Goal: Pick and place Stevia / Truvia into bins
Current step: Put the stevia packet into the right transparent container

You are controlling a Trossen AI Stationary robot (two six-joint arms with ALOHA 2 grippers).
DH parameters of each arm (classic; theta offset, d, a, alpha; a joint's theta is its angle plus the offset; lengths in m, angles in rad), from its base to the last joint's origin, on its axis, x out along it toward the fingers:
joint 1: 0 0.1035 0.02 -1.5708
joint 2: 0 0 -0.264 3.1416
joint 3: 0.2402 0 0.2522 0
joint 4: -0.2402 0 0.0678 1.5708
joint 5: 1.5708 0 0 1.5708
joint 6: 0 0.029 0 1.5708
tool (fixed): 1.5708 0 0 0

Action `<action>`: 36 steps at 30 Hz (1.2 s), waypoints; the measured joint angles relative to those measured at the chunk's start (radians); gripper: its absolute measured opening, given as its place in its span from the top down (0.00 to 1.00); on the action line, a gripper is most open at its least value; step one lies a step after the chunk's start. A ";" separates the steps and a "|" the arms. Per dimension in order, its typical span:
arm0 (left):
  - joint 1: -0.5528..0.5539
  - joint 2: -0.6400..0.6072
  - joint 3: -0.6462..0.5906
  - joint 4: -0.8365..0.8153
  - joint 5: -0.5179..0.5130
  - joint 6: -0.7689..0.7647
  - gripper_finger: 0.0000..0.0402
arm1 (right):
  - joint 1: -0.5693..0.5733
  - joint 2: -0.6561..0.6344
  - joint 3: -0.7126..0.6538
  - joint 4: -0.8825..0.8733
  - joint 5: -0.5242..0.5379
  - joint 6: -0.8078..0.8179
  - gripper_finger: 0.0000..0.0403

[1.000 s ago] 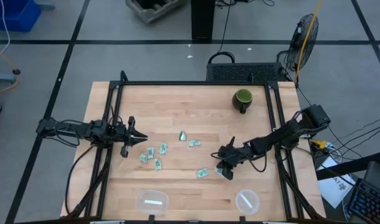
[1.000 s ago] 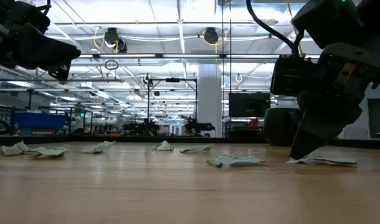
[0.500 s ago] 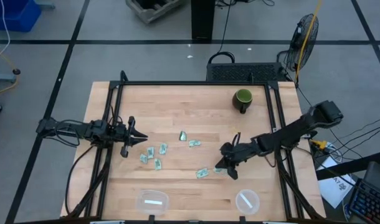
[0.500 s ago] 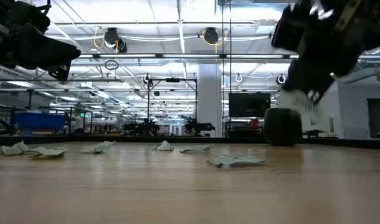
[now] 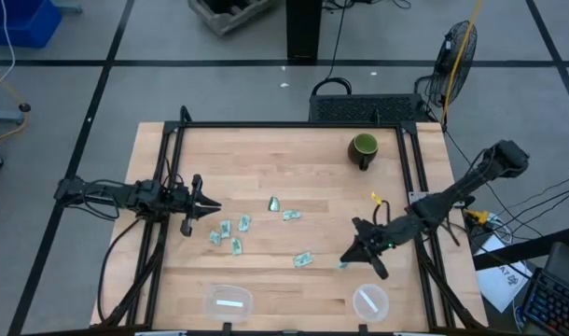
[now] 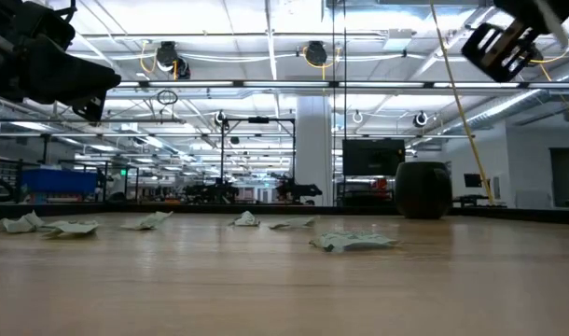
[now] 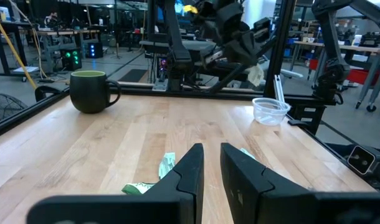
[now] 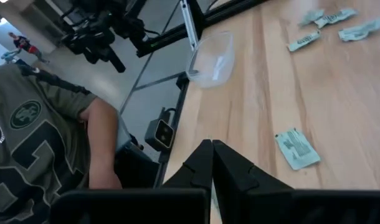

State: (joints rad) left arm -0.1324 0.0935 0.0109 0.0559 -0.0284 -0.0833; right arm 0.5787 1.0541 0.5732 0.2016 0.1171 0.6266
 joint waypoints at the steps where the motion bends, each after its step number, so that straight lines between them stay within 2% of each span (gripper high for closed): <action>1: 0.000 0.000 0.000 0.000 0.000 0.000 0.86 | 0.025 -0.002 0.000 0.001 0.029 -0.005 1.00; 10: 0.000 0.000 0.000 0.000 0.000 0.000 0.86 | 0.251 0.001 0.000 0.009 0.285 -0.006 1.00; 19: 0.000 0.000 0.000 0.000 0.000 0.000 0.86 | 0.468 0.027 0.002 0.012 0.533 0.059 1.00; 24: 0.000 0.000 0.000 0.000 0.000 0.000 0.86 | 0.523 0.105 0.002 0.025 0.594 0.150 1.00; 31: 0.000 0.000 0.000 0.000 0.000 0.000 0.86 | 0.548 0.264 0.002 0.190 0.593 0.196 1.00; 36: 0.000 0.000 0.000 0.000 0.000 0.000 0.86 | 0.578 0.351 0.002 0.236 0.597 0.296 1.00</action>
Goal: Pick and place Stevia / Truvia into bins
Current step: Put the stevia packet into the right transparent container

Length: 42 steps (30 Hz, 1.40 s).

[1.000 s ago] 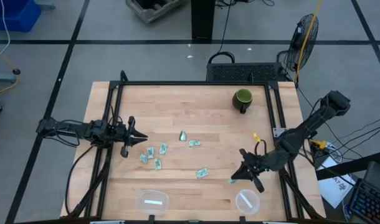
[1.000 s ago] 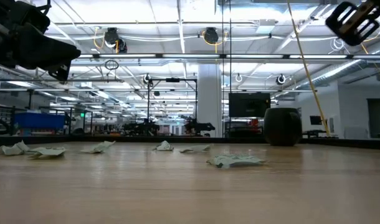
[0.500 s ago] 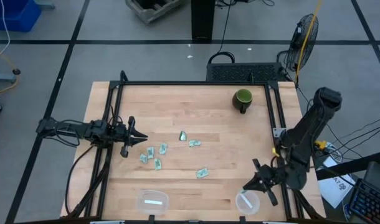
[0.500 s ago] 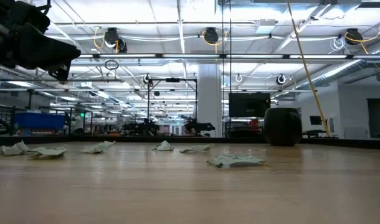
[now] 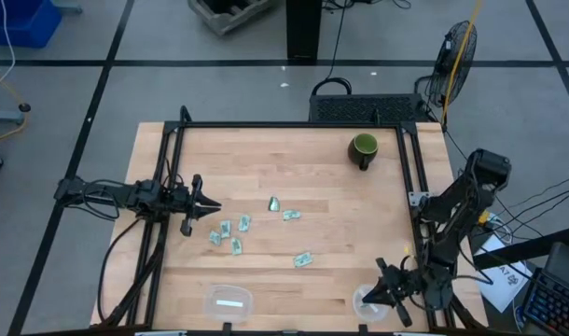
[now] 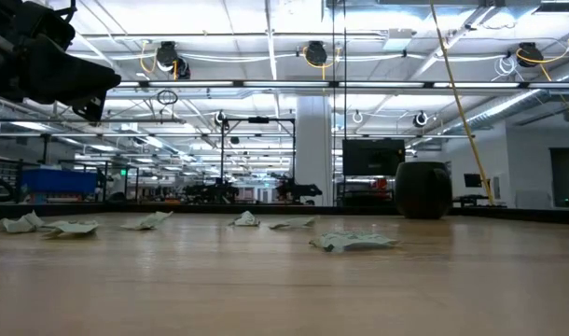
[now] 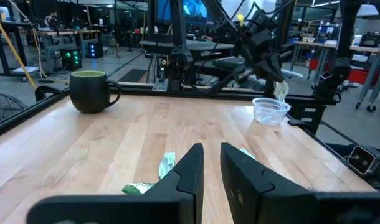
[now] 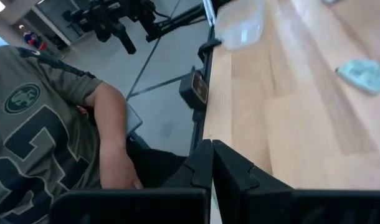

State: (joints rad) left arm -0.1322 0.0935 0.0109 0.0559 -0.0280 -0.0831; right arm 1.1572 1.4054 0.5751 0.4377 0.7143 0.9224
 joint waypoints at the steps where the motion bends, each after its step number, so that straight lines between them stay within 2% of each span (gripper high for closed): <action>1: 0.000 0.000 0.000 0.000 0.000 0.000 0.86 | 0.007 0.012 0.000 0.000 0.013 0.026 1.00; 11: 0.000 0.000 0.000 0.000 0.000 0.000 0.86 | 0.057 0.094 0.000 -0.019 0.096 0.198 1.00; 18: 0.000 0.000 0.000 0.000 0.000 0.000 0.86 | 0.056 0.099 0.000 -0.118 0.093 0.342 1.00; 26: 0.000 0.000 0.000 0.000 0.000 0.000 0.86 | 0.056 0.099 0.000 -0.106 0.072 0.349 0.99; 38: 0.000 0.000 0.000 0.000 0.000 0.000 0.86 | 0.056 0.099 0.000 -0.106 0.103 0.329 0.86; 42: 0.000 0.000 0.000 0.000 0.000 0.000 0.86 | 0.039 0.099 0.000 -0.106 0.159 0.271 0.83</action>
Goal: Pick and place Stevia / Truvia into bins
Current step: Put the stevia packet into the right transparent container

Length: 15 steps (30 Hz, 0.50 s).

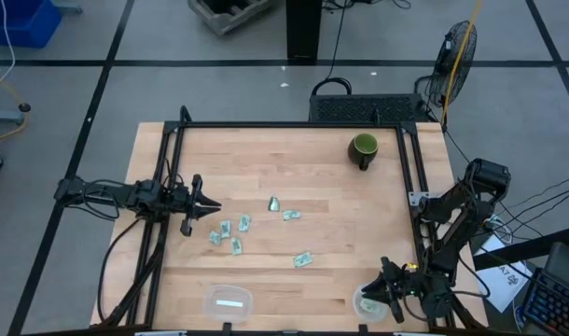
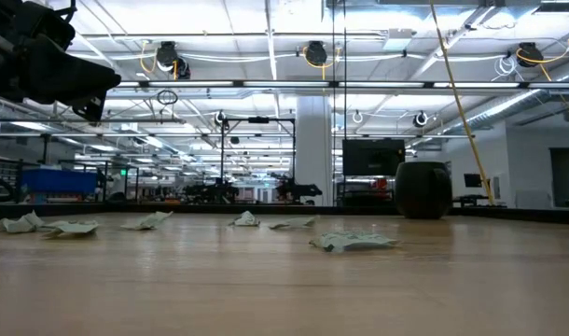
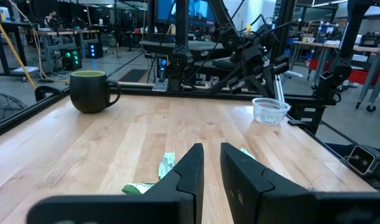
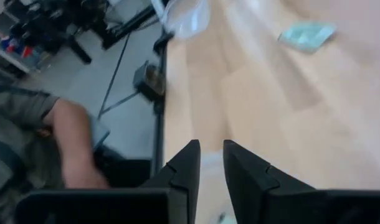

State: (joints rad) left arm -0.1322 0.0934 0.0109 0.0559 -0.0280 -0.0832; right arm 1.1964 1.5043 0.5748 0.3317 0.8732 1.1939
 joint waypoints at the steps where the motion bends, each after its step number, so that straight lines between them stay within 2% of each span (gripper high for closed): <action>1: 0.000 0.000 0.000 0.000 0.000 0.000 0.86 | -0.008 0.000 0.000 0.000 0.014 -0.016 0.83; 5: 0.000 0.000 0.000 0.000 0.000 0.000 0.86 | -0.074 0.000 0.000 0.000 0.018 -0.124 0.81; 8: 0.000 0.000 0.000 0.000 0.000 0.000 0.86 | -0.157 0.000 0.000 0.016 0.003 -0.271 0.81; 15: 0.000 0.000 0.000 0.000 0.000 0.000 0.86 | -0.388 -0.001 0.000 0.177 -0.209 -0.766 0.81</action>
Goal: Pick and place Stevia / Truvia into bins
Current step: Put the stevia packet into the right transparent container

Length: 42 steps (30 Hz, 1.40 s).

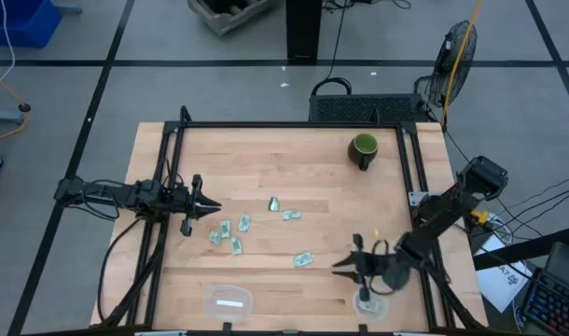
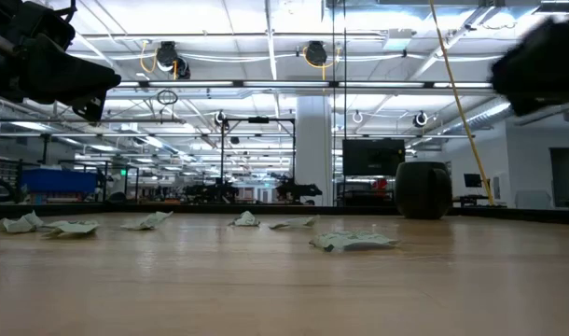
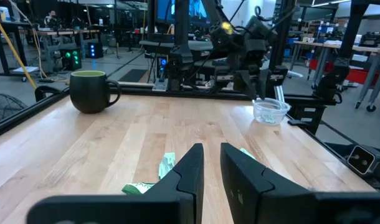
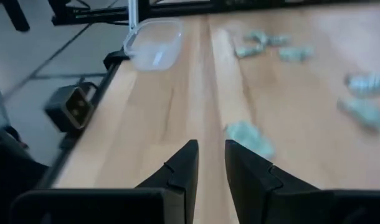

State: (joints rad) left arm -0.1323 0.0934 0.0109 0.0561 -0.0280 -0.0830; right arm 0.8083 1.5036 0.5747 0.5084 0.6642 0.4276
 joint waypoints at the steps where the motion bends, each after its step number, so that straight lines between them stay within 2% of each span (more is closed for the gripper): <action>1: 0.000 0.000 0.000 0.000 0.000 0.000 0.86 | -0.034 0.000 0.000 0.012 -0.032 -0.053 0.81; 7: 0.000 0.000 0.000 0.000 0.000 0.000 0.86 | -0.216 0.000 0.000 0.011 -0.194 -0.251 0.81; 12: 0.000 0.000 0.000 0.000 0.000 0.000 0.86 | -0.284 0.017 0.004 0.027 -0.300 -0.361 0.80; 19: 0.000 0.000 0.000 -0.002 0.000 0.000 0.86 | -0.290 0.218 0.136 0.031 -0.301 -0.548 0.63; 25: 0.000 0.005 -0.001 0.004 0.000 0.000 0.86 | -0.291 0.344 0.206 -0.017 -0.292 -0.561 0.53; 35: 0.000 0.007 0.000 -0.001 -0.001 0.000 0.86 | -0.280 0.390 0.218 -0.073 -0.264 -0.553 0.62; 42: 0.000 0.007 0.000 0.000 0.000 0.000 0.86 | -0.283 0.391 0.218 -0.096 -0.254 -0.532 0.73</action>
State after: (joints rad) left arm -0.1323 0.1009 0.0105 0.0559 -0.0284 -0.0830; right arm 0.5258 1.8950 0.7925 0.4129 0.4101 -0.1042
